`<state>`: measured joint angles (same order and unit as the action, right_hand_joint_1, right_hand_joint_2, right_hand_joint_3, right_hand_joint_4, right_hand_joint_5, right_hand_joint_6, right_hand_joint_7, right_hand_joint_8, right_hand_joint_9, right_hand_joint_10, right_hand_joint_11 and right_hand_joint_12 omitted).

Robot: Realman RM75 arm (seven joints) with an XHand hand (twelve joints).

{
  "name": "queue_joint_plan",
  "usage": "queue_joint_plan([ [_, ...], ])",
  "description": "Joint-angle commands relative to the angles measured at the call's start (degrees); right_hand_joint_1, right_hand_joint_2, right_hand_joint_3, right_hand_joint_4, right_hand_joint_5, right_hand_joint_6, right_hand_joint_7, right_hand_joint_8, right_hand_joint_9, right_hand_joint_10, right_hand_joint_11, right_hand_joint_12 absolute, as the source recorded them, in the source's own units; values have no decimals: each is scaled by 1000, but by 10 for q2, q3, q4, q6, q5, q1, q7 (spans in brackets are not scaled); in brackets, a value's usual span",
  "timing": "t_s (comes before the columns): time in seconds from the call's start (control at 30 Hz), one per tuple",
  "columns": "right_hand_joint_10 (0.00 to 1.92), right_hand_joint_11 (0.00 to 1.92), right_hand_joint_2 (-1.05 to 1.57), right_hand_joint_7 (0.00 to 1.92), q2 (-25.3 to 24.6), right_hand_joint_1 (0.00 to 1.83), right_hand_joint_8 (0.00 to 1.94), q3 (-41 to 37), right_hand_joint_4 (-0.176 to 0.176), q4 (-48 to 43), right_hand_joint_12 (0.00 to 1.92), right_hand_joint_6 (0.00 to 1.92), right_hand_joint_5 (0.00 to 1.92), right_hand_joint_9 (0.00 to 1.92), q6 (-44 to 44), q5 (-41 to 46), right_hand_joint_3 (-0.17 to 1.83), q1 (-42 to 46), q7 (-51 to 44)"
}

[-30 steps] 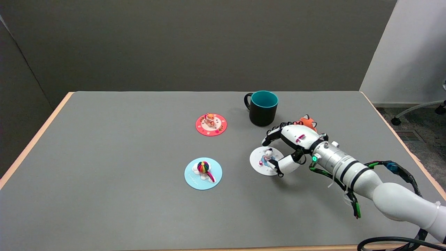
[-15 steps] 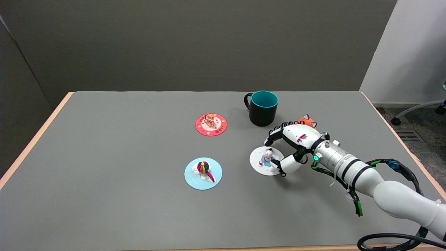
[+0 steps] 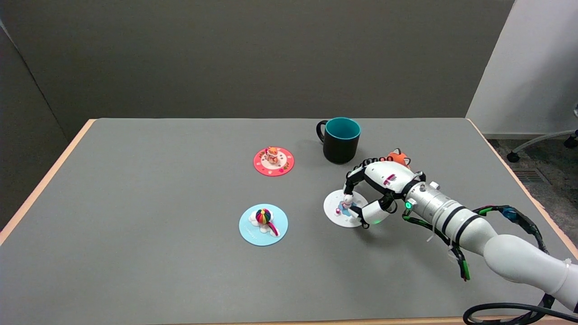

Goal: Pick up the white cup lid.

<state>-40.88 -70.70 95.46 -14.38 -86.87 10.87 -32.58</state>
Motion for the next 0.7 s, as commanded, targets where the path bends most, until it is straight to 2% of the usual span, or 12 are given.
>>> queue_joint_plan([
  [0.03, 181, 422, 556, 780, -1, 861, 261, 6, -5, 6, 304, 595, 842, 613, -3, -3, 942, 2, -1],
  [0.13, 182, 423, 554, 774, -1, 865, 261, 11, -9, 3, 304, 585, 840, 612, -3, -3, 941, 2, -1],
  [0.2, 178, 445, 547, 781, -1, 938, 247, 14, -4, 1, 254, 549, 855, 615, -3, -3, 887, 1, -2],
  [0.37, 186, 429, 559, 773, -1, 879, 261, 17, -7, 0, 286, 596, 846, 607, -5, -3, 916, 1, -13],
  [0.4, 196, 454, 573, 772, -1, 927, 263, 17, 9, 0, 235, 597, 861, 604, -6, -3, 843, 0, -13],
  [0.53, 171, 450, 575, 757, 0, 913, 320, 17, 68, 0, 250, 900, 761, 624, -7, -3, 861, 0, -14],
  [0.57, 170, 454, 592, 749, 0, 910, 349, 17, 84, 0, 244, 1029, 716, 630, -7, -3, 847, 0, -14],
  [0.6, 169, 457, 603, 740, 0, 911, 380, 17, 90, 0, 241, 1078, 697, 633, -7, -3, 838, 0, -14],
  [0.63, 175, 446, 615, 721, 0, 853, 427, 17, 79, 0, 275, 1101, 669, 635, -7, -3, 886, 0, -14],
  [0.7, 173, 449, 640, 705, 0, 841, 470, 15, 89, 0, 278, 1198, 601, 639, -7, -3, 893, -1, -14],
])
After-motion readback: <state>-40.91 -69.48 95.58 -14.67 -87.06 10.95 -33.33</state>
